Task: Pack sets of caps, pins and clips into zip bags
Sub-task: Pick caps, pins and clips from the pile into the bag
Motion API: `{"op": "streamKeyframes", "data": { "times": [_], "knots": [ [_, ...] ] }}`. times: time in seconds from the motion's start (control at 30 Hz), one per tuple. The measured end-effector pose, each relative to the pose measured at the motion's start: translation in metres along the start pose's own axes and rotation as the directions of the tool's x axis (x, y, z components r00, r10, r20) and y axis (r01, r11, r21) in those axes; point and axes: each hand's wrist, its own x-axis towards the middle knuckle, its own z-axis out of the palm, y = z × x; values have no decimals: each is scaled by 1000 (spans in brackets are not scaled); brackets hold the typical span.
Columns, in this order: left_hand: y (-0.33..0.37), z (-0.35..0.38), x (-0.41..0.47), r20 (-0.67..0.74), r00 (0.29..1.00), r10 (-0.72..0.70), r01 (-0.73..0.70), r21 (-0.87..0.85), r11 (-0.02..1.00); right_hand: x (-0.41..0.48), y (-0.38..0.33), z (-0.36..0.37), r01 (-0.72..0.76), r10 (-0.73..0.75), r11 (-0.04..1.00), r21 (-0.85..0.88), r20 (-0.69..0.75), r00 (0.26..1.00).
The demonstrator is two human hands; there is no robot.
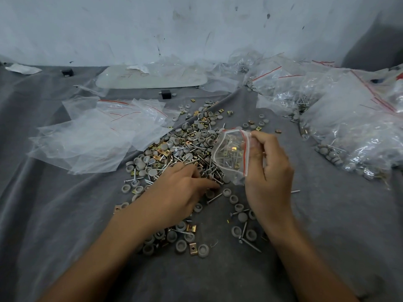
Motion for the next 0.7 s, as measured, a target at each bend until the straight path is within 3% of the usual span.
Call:
{"op": "streamKeyframes", "data": {
  "times": [0.5,0.7],
  "knots": [
    [-12,-2,0,-12,994,-107,108,46,993,-1,0,1,13,-13,1000,2,14,1000],
    [-12,-7,2,-29,998,-61,63,96,993,-1,0,1,12,-13,1000,9,13,1000]
  ]
}}
